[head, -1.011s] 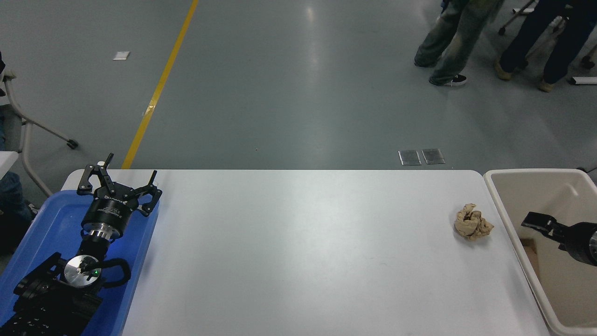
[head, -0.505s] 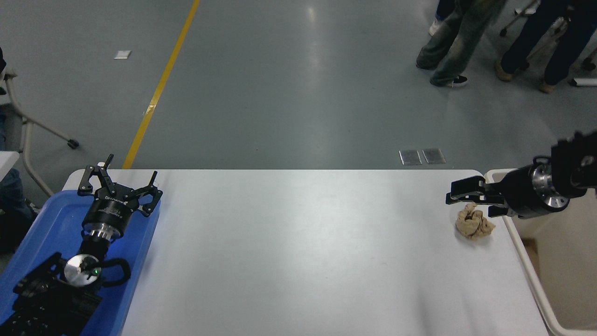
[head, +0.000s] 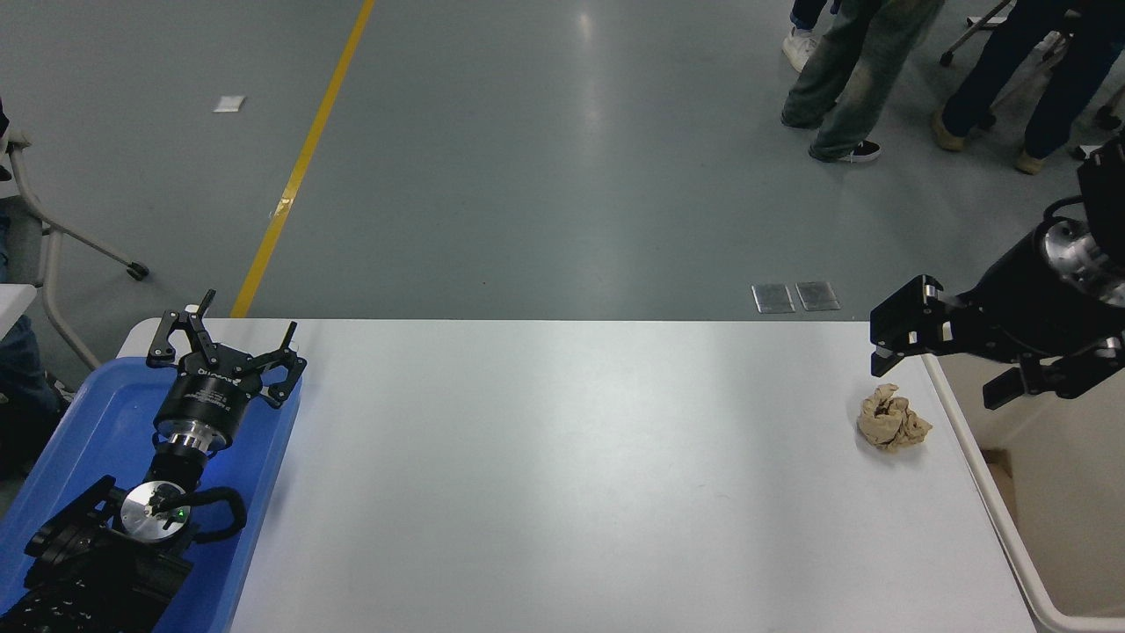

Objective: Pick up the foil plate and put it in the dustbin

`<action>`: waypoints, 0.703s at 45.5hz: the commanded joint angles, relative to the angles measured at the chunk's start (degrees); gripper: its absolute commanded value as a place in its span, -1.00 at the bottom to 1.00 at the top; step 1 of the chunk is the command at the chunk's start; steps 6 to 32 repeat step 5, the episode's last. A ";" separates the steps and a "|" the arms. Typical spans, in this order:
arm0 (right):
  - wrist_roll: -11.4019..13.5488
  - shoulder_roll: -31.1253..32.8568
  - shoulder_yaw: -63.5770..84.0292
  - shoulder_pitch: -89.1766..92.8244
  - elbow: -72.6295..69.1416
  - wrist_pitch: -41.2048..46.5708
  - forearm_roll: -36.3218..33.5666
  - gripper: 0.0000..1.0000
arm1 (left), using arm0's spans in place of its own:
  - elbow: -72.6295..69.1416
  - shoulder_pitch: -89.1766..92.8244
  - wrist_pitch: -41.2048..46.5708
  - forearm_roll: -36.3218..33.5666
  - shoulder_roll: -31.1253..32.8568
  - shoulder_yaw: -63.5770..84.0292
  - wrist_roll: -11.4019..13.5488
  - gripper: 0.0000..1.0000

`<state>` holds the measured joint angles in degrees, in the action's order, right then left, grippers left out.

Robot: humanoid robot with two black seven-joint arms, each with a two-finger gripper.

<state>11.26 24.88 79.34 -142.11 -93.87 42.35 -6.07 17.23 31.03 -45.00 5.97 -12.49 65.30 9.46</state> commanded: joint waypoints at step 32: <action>1.92 -1.24 -2.09 -4.23 -0.44 2.65 -0.69 1.00 | -0.01 0.00 0.00 0.00 0.00 0.00 0.03 0.99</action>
